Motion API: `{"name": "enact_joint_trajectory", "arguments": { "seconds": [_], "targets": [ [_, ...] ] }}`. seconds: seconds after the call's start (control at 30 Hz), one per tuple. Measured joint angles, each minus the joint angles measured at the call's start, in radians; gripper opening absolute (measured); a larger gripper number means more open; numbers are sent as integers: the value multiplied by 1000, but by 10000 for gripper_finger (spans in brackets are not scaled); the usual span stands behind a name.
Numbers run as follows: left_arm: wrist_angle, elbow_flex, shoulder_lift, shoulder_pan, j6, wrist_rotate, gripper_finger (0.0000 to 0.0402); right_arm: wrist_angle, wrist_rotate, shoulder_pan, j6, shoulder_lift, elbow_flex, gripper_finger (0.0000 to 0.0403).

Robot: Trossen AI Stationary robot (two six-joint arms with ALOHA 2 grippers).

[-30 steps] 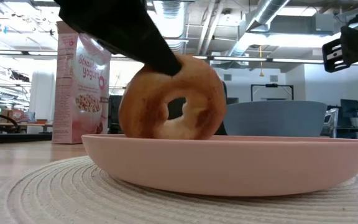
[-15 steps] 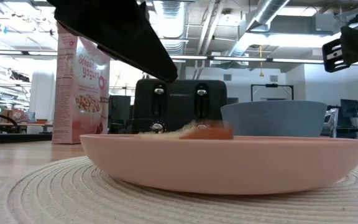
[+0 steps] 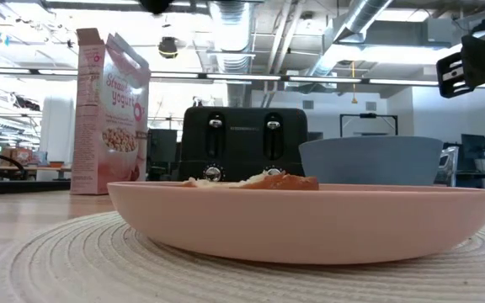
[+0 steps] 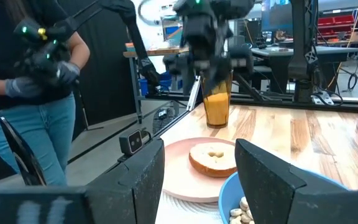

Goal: Arrange a breakfast setting
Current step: Remove the red apple from the transparent bin and put it on the pink plate

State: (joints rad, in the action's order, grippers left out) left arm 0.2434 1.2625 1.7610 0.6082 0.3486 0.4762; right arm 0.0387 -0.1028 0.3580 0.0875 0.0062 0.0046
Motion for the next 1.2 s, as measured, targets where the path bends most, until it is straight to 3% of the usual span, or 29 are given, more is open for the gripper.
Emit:
{"name": "enact_joint_trajectory", "arguments": {
  "seconds": [0.2,0.3,0.4,0.57,0.73,0.97,1.2],
  "targets": [
    [56,-6,-211,41,-169,116,169,0,0,0,0,0,0,217],
    [51,-63,-330,46,-225,112,169,0,0,0,0,0,0,217],
    [2,-172,-470,35,-222,55,169,0,0,0,0,0,0,217],
    [-194,-453,-729,18,-195,21,169,0,0,0,0,0,0,217],
    [-400,-709,-973,19,-310,-9,169,0,0,0,0,0,0,217],
    [-412,-941,-1265,20,-284,-45,169,0,0,0,0,0,0,217],
    [-414,-1069,-1442,20,-371,-114,169,0,0,0,0,0,0,217]
  ]
}}
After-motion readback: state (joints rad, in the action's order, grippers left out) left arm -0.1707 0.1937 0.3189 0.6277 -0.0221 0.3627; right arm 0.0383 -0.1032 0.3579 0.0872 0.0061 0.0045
